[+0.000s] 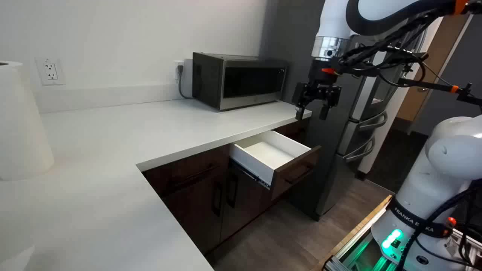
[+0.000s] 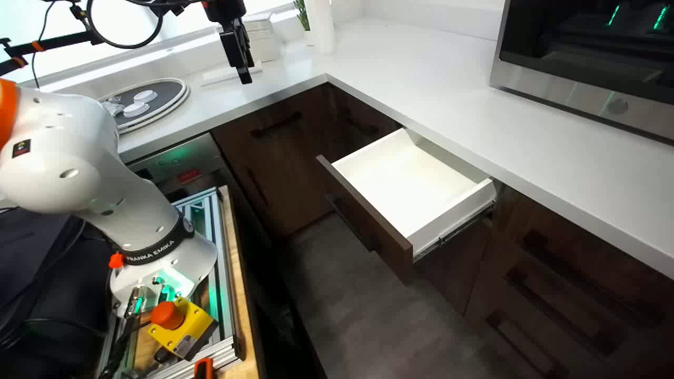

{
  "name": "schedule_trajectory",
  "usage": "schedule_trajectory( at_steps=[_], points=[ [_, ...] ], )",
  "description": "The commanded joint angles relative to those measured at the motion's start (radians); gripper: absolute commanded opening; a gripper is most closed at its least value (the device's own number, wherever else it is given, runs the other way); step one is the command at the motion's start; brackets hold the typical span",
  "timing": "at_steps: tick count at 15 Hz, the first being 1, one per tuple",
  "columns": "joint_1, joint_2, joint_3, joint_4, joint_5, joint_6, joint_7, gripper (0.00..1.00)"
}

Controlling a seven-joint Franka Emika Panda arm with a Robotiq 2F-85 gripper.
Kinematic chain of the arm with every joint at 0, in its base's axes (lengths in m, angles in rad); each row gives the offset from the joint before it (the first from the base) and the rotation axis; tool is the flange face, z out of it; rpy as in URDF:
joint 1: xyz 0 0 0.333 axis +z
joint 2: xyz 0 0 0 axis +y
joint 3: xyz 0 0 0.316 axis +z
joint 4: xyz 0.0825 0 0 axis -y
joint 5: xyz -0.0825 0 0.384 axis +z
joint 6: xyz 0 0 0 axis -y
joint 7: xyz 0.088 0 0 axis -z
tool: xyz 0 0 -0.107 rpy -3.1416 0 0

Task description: Close the drawer

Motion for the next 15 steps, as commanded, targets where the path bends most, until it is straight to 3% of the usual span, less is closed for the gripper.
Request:
schedule_trajectory(
  at_steps=[1,6,11,15],
  points=[
    [-0.001,0.0,0.0,0.002,0.0,-0.002,0.0,1.0],
    [-0.001,0.0,0.0,0.002,0.0,-0.002,0.0,1.0],
    [-0.005,0.056,0.008,-0.052,-0.172,0.036,-0.144,1.0],
    [0.008,0.09,-0.028,-0.165,-0.276,0.221,-0.275,1.0]
  ],
)
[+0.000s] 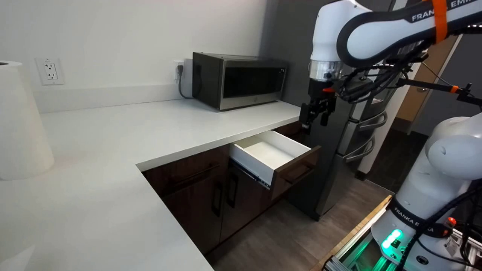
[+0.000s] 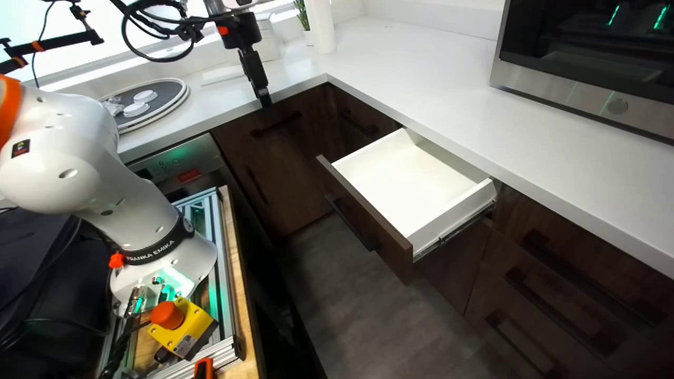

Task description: Close the drawer

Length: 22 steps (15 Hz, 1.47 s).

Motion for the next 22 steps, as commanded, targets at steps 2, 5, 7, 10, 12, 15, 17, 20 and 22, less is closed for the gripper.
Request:
schedule_trajectory(
  at_steps=[2,5,7,10,12,15,17,20,22],
  points=[
    [0.002,0.121,-0.046,-0.057,-0.074,0.26,-0.114,1.0],
    [-0.03,0.221,-0.068,-0.08,-0.097,0.455,-0.112,1.0],
    [-0.036,0.317,-0.1,-0.08,-0.081,0.578,-0.126,1.0],
    [-0.027,0.47,-0.157,-0.08,-0.044,0.714,-0.189,1.0],
    [-0.016,0.568,-0.2,-0.08,-0.002,0.752,-0.251,1.0],
    [-0.028,0.55,-0.193,-0.075,-0.03,0.728,-0.226,1.0],
    [-0.027,0.577,-0.197,-0.069,-0.026,0.736,-0.233,1.0],
    [-0.054,0.583,-0.178,-0.063,-0.166,0.742,-0.153,1.0],
    [-0.055,0.599,-0.178,-0.061,-0.205,0.723,-0.13,1.0]
  ],
)
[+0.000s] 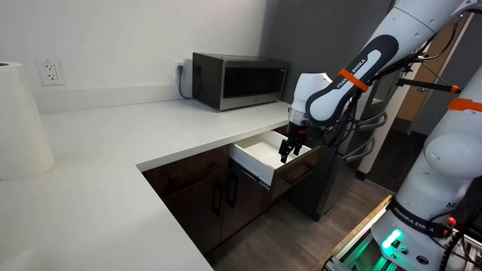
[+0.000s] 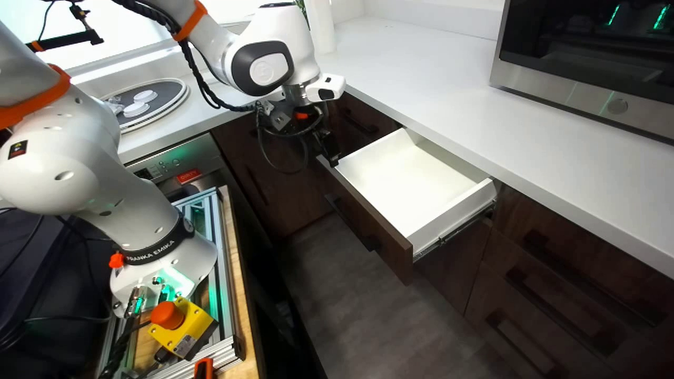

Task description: Close the drawer

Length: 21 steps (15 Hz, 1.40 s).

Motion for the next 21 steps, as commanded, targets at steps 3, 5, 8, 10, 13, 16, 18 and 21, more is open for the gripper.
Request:
schedule_trajectory(
  at_steps=[3,5,8,10,13,16,18,21],
  points=[
    [-0.005,0.042,0.004,0.0,-0.057,-0.022,0.043,1.0],
    [0.001,0.057,-0.002,-0.001,-0.028,-0.026,0.026,0.97],
    [-0.001,0.09,-0.009,0.0,-0.028,-0.008,0.015,0.7],
    [0.002,0.114,-0.011,-0.001,-0.009,-0.008,0.002,0.53],
    [-0.003,0.149,-0.021,-0.001,-0.049,0.01,0.029,0.3],
    [-0.005,0.18,-0.052,0.0,-0.172,0.059,0.108,0.08],
    [0.001,0.18,-0.095,0.001,-0.347,0.088,0.235,0.0],
    [0.015,0.147,-0.154,0.016,-0.585,0.112,0.42,0.0]
  ],
)
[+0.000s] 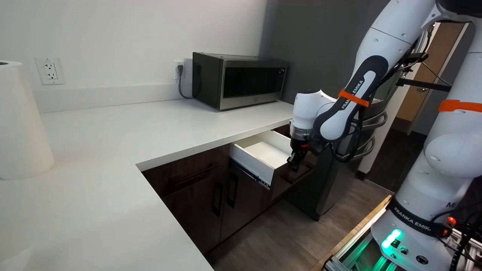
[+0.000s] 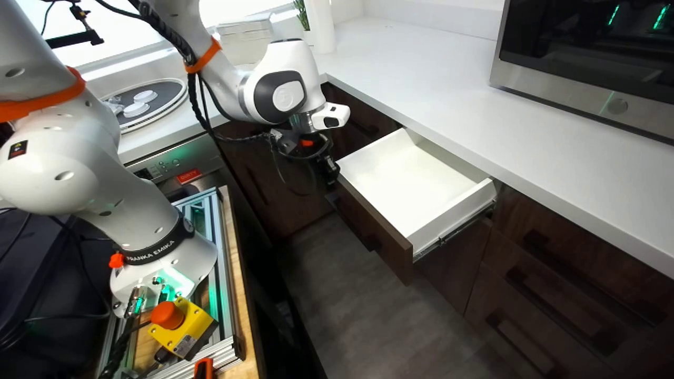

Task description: Close the drawer

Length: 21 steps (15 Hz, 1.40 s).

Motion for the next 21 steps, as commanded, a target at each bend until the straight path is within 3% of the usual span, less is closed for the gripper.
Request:
schedule_trajectory(
  at_steps=[1,6,13,14,15,21],
  points=[
    [0.011,-0.016,-0.06,0.019,-0.275,0.035,0.232,0.0],
    [0.008,0.012,-0.077,0.069,-0.619,0.065,0.574,0.0],
    [0.002,0.161,-0.125,0.236,-1.109,0.232,1.062,0.0],
    [-0.014,0.202,-0.131,0.263,-1.14,0.306,1.1,0.0],
    [-0.003,0.106,-0.124,0.177,-1.047,0.21,0.992,0.01],
    [-0.011,0.189,-0.128,0.249,-1.099,0.281,1.057,0.01]
  ],
)
